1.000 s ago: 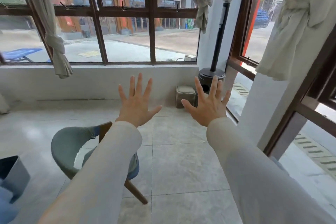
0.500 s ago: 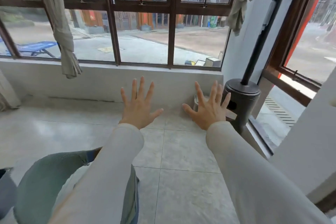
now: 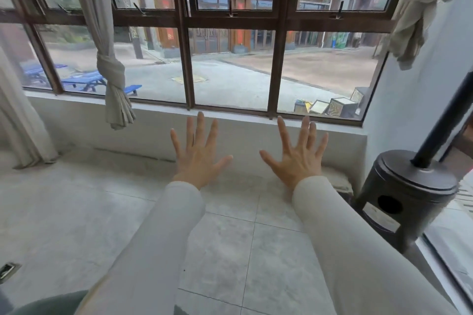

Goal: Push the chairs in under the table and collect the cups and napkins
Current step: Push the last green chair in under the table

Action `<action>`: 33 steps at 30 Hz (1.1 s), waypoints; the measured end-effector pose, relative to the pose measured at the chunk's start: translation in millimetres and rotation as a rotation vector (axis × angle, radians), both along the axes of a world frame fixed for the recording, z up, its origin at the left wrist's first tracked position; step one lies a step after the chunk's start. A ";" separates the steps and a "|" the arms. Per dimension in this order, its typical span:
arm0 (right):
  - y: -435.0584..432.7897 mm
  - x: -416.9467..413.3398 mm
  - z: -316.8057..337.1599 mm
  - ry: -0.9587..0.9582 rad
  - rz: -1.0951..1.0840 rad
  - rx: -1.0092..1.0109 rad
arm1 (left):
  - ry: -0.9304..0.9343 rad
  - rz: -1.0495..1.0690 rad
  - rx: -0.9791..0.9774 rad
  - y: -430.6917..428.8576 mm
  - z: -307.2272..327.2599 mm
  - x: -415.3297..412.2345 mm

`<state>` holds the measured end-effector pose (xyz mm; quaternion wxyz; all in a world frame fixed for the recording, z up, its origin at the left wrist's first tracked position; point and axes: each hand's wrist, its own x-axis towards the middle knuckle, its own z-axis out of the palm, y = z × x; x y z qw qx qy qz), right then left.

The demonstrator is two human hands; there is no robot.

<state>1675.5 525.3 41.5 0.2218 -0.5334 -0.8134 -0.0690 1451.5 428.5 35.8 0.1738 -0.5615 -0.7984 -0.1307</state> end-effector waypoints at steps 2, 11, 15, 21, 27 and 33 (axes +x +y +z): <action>53.8 -26.3 -6.9 -0.001 0.030 0.008 | -0.007 0.040 -0.006 42.0 -7.7 -22.6; 250.9 -210.2 -11.7 -0.046 0.287 -0.011 | -0.060 0.334 0.001 173.6 -13.8 -161.0; 272.8 -321.8 -20.7 -0.063 0.488 -0.035 | -0.094 0.537 -0.018 158.7 -29.8 -236.3; 236.5 -488.7 -52.1 -0.144 0.780 -0.079 | -0.174 0.851 -0.017 96.3 -60.5 -355.9; 138.7 -656.0 -59.0 -0.231 1.138 -0.078 | -0.227 1.213 0.037 -5.6 -75.5 -447.4; -8.3 -757.8 -49.3 -0.274 1.588 -0.046 | -0.187 1.598 0.151 -131.8 -69.6 -454.5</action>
